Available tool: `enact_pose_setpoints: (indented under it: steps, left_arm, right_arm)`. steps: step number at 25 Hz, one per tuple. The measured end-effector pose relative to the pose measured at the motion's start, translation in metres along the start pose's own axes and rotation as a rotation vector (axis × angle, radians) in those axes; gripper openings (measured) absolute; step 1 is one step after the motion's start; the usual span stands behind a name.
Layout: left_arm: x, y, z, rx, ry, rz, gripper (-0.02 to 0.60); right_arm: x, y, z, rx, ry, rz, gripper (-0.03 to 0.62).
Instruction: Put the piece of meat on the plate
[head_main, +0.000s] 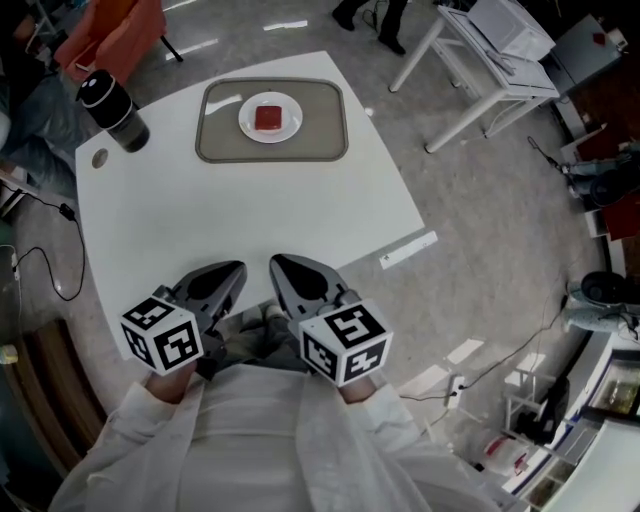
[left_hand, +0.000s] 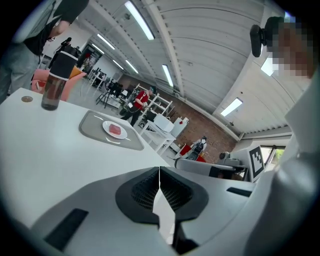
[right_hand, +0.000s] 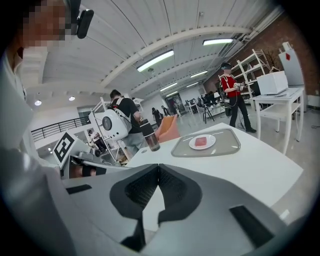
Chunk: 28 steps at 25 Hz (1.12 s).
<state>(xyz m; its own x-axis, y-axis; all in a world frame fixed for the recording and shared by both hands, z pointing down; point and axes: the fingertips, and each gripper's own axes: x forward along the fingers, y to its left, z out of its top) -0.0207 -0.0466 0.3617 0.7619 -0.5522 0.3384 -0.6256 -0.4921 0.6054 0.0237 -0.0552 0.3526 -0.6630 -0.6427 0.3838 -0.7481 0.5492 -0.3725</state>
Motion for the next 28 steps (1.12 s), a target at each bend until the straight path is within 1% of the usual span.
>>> enact_pose_setpoints:
  steps: [3, 8, 13, 22, 28]
  left_arm:
    - [0.000, 0.000, 0.003, 0.030, 0.008, 0.013, 0.012]
    - [-0.003, 0.003, 0.012, 0.032, -0.010, 0.017, 0.012]
    - [-0.002, 0.010, 0.021, 0.043, -0.016, 0.021, 0.011]
    - [-0.002, 0.009, 0.019, 0.048, 0.002, 0.029, 0.011]
    - [-0.002, 0.009, 0.012, 0.041, 0.013, 0.031, 0.011]
  right_arm:
    - [0.001, 0.002, 0.006, -0.020, -0.008, 0.010, 0.015]
    - [0.007, 0.006, 0.013, -0.056, -0.005, 0.017, 0.015]
    - [0.012, 0.002, 0.019, -0.063, -0.016, 0.011, 0.015]
    - [0.010, 0.004, 0.021, -0.072, -0.018, 0.010, 0.015]
    - [0.009, 0.004, 0.015, -0.056, -0.019, 0.016, 0.015]
